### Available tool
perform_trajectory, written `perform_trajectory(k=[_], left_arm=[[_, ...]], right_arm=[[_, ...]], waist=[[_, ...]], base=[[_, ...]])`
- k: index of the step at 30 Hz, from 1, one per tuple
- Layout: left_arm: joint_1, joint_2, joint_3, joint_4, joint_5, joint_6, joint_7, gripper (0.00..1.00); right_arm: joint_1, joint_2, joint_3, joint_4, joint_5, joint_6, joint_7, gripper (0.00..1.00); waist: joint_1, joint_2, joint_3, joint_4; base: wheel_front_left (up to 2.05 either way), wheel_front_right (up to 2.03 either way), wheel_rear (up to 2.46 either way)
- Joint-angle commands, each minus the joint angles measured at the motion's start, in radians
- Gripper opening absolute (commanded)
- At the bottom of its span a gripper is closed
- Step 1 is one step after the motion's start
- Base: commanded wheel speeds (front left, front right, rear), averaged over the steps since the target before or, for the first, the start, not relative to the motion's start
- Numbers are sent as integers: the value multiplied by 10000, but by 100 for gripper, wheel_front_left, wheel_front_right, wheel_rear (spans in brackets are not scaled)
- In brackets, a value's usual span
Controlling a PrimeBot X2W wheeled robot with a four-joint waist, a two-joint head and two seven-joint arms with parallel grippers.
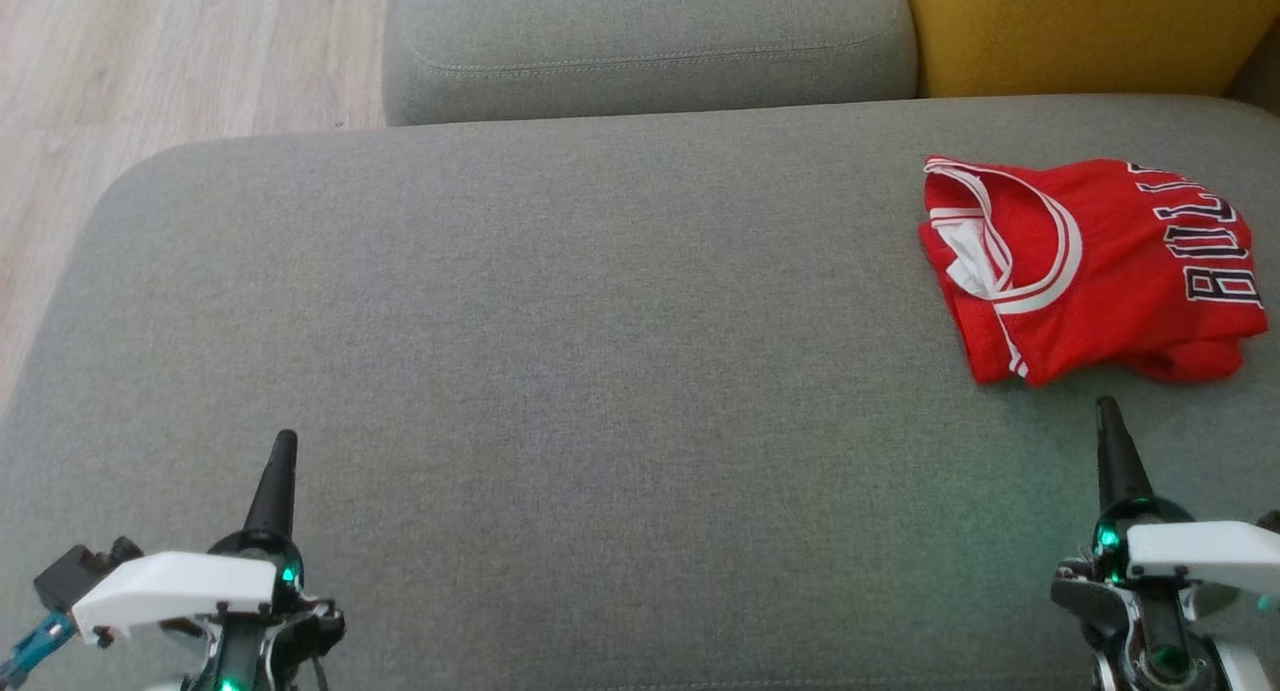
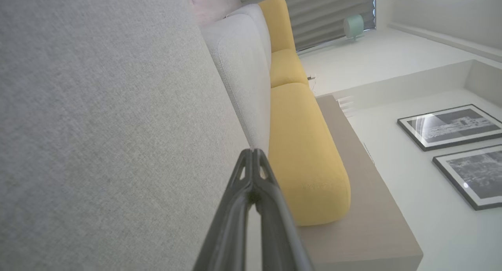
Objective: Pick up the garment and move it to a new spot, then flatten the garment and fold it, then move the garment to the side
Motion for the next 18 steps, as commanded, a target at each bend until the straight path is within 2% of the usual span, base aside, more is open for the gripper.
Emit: perform_trajectory(k=[1, 18], left_arm=[[-609, 59, 423, -246, -370, -111, 83, 0], [-881, -95, 775, -70, -2216, -268, 467, 0]], right_arm=[[-572, -221, 115, -249, 396, -8, 95, 0], [-864, -218, 1, 116, 2246, -9, 230, 0]], waist=[[0, 0, 2, -10], [0, 0, 15, -101]], base=[[0, 0, 0], [0, 0, 0]])
